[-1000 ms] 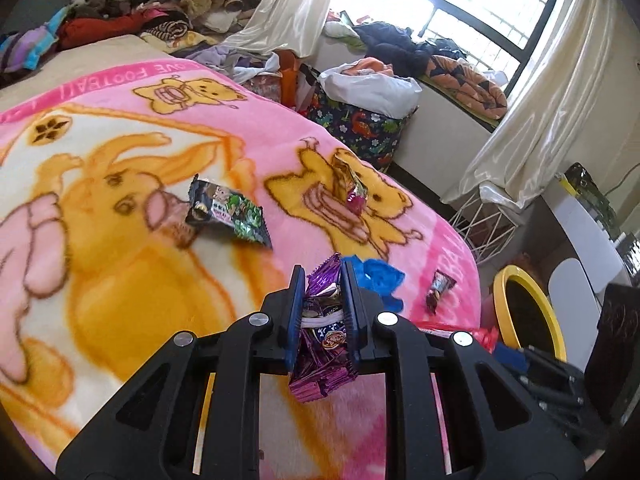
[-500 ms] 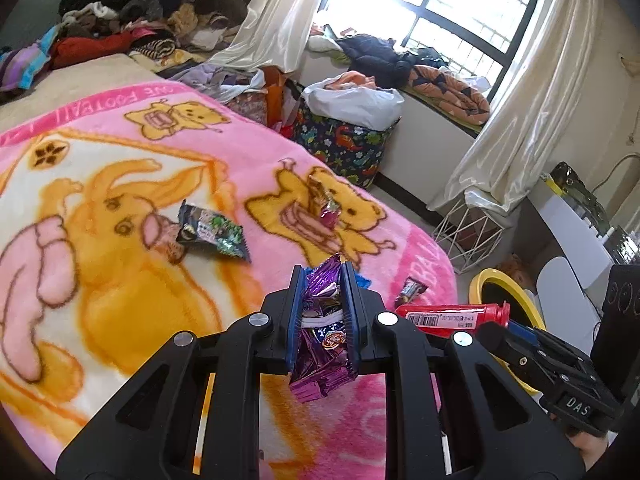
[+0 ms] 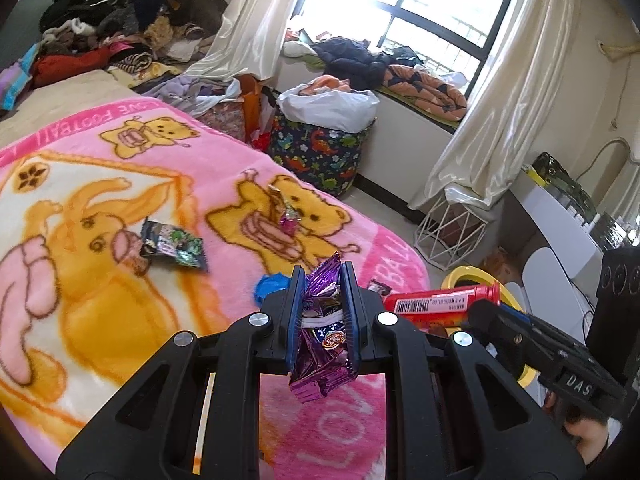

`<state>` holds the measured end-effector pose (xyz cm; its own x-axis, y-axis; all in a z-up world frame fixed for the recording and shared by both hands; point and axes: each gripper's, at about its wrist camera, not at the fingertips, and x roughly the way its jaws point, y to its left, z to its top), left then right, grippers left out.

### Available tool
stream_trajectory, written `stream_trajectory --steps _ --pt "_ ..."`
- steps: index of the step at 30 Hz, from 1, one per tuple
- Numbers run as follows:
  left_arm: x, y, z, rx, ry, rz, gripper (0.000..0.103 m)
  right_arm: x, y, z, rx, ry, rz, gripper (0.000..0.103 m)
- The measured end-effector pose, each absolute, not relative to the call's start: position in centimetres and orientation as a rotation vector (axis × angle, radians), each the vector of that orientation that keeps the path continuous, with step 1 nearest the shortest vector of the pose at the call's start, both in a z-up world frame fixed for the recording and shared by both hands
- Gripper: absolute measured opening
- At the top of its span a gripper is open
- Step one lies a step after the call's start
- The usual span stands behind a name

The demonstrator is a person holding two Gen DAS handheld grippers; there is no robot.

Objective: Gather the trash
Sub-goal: 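Carry the purple wrapper and red container over the bin with both tools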

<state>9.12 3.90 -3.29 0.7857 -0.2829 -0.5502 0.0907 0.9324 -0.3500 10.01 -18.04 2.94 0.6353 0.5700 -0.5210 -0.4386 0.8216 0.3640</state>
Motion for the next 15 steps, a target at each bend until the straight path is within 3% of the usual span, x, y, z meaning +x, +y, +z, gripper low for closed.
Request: stream_trajectory --steps 15 --pt "9.0 0.5 -2.5 -0.267 0.63 -0.255 0.013 9.7 -21.9 4.3 0.279 0.615 0.522 0.033"
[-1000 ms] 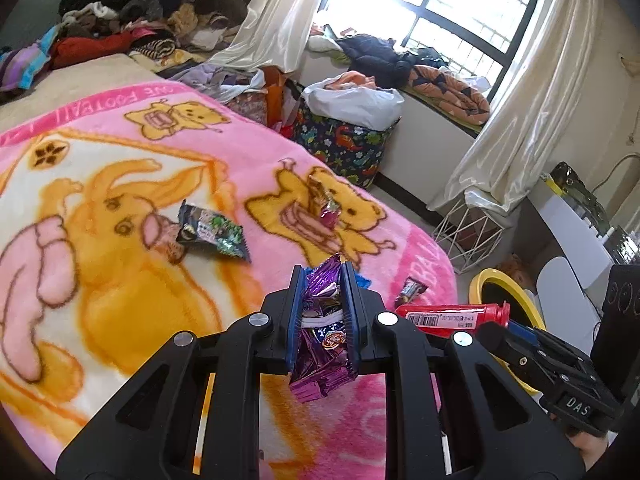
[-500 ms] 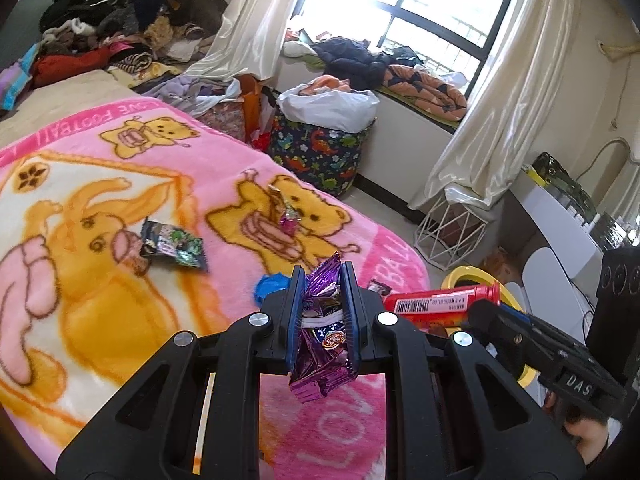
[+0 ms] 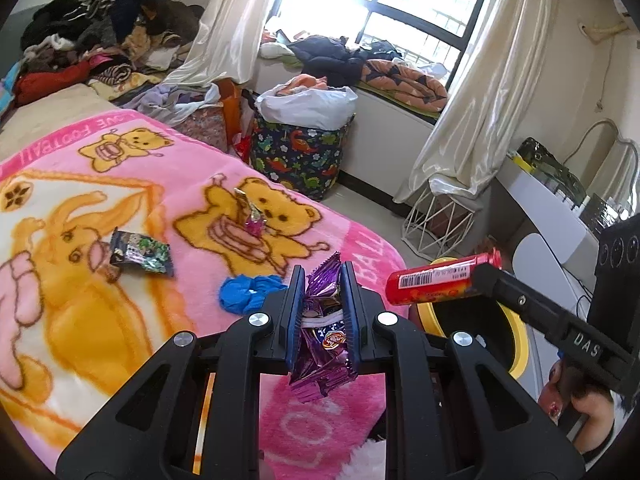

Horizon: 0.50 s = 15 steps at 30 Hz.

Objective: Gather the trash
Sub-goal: 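Carry the purple wrapper and red container over the bin with both tools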

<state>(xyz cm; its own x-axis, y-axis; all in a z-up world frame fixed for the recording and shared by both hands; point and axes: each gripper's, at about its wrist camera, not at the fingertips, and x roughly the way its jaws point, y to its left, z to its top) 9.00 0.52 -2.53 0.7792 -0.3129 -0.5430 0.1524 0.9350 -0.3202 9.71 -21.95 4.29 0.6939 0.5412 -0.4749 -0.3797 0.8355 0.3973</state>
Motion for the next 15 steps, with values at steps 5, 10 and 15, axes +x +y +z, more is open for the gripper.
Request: stream_trajectory --steps 5,10,15 --pt "9.2 -0.4 -2.5 -0.255 0.634 -0.276 0.013 9.8 -23.4 4.5 0.302 0.605 0.499 0.033" --pt "9.2 -1.7 -2.4 -0.24 0.635 -0.293 0.013 9.9 -24.9 4.7 0.33 0.596 0.48 0.033" --pt "9.2 -3.0 -2.4 -0.221 0.639 -0.317 0.013 10.2 -26.0 4.7 0.348 0.592 0.463 0.033"
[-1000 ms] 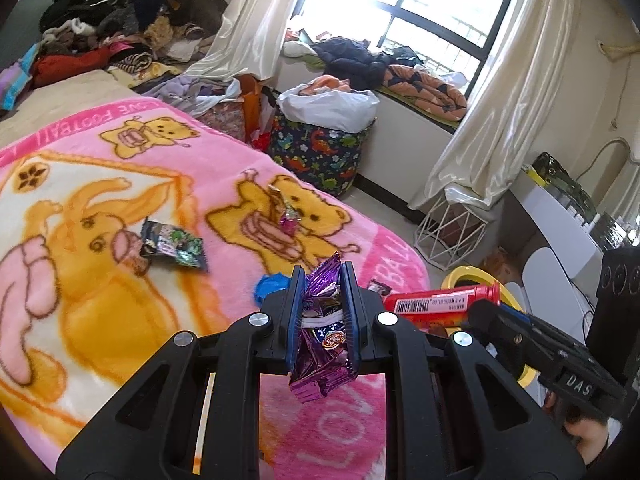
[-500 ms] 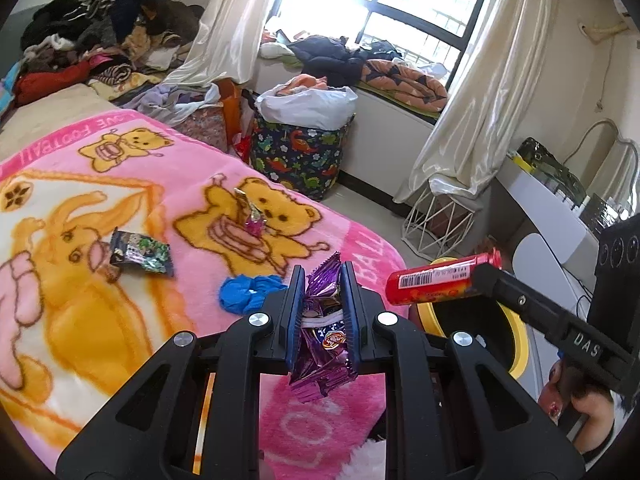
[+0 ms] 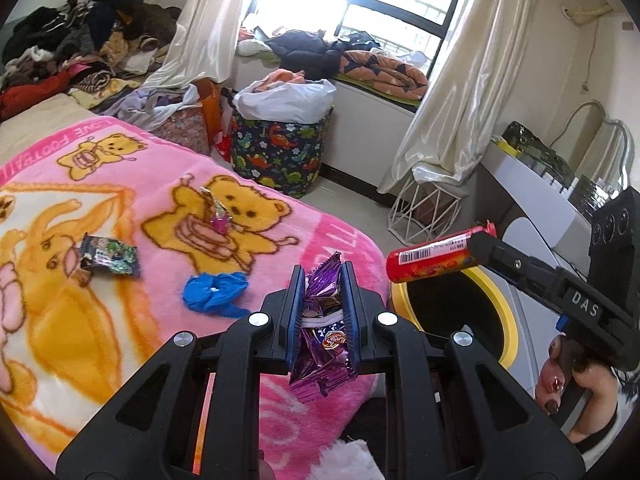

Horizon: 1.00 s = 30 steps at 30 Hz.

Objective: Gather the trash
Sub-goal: 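Carry the purple wrapper and red container over the bin with both tools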

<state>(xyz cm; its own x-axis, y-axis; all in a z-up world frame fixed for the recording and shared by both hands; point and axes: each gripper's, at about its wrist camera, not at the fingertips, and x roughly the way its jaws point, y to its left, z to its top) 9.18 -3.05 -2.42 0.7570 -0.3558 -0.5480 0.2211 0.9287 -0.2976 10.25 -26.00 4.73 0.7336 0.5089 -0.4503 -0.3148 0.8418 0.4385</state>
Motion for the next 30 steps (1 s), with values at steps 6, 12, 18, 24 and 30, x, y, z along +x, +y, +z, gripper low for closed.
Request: stream_trajectory --steps 6,12,18,24,30 --pt "9.2 -4.4 -2.5 -0.205 0.644 -0.342 0.013 10.3 -27.3 4.6 0.368 0.59 0.437 0.033" --pt "9.2 -5.5 -2.4 -0.187 0.646 -0.367 0.013 10.4 -28.7 4.5 0.393 0.58 0.406 0.033" --pt "9.3 -7.0 -2.2 -0.167 0.642 -0.392 0.013 10.3 -30.4 4.4 0.412 0.571 0.367 0.033" --pt "9.4 -8.6 -2.2 -0.152 0.645 -0.425 0.013 10.2 -32.0 4.1 0.42 0.562 0.324 0.033" --pt "9.6 -10.3 -2.3 -0.14 0.65 -0.457 0.013 10.1 -33.6 4.0 0.44 0.551 0.284 0.033"
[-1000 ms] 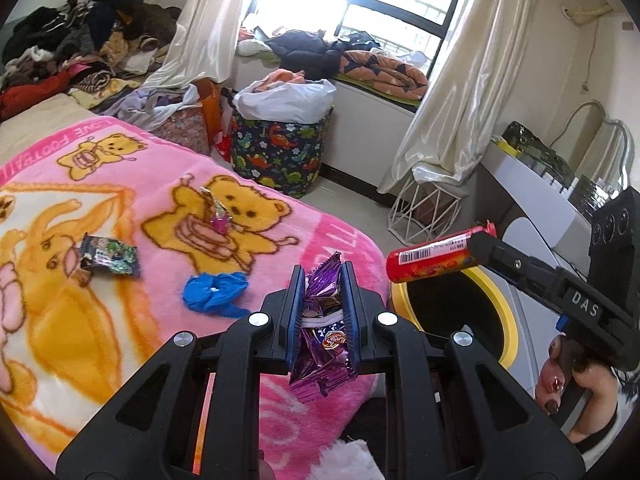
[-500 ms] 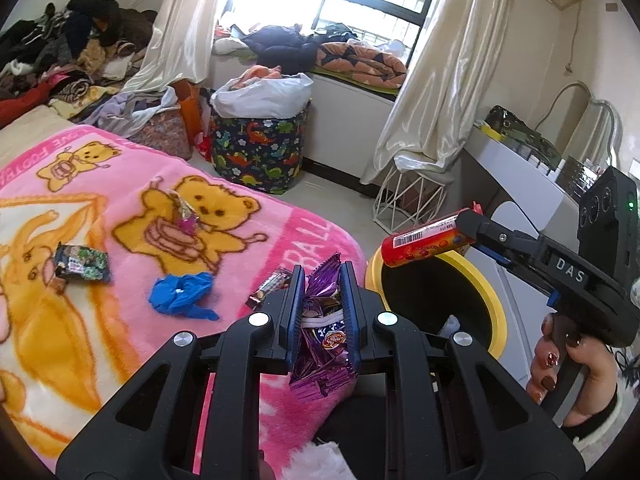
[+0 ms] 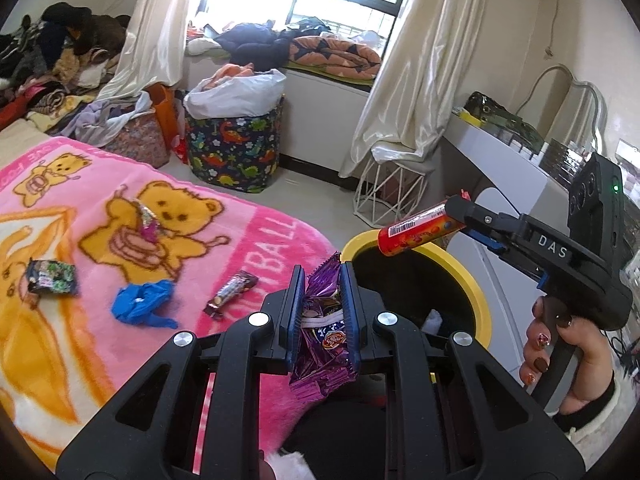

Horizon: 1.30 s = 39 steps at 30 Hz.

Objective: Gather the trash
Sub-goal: 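Carry the purple wrapper and red container over the bin with both tools, then open both tools to drop the wrapper and container into the bin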

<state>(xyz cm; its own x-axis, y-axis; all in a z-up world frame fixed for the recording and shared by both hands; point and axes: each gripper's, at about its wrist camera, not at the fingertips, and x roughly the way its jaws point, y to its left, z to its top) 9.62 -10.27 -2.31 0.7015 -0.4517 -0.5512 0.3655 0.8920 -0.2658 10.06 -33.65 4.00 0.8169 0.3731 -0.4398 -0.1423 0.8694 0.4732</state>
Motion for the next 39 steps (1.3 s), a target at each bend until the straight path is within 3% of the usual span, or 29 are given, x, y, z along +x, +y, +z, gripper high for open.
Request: stream_trajectory --steps 39 --pt "12.8 -24.5 -6.7 0.028 0.73 -0.687 0.013 9.5 -44.4 -0.9 0.554 0.585 -0.004 0.032"
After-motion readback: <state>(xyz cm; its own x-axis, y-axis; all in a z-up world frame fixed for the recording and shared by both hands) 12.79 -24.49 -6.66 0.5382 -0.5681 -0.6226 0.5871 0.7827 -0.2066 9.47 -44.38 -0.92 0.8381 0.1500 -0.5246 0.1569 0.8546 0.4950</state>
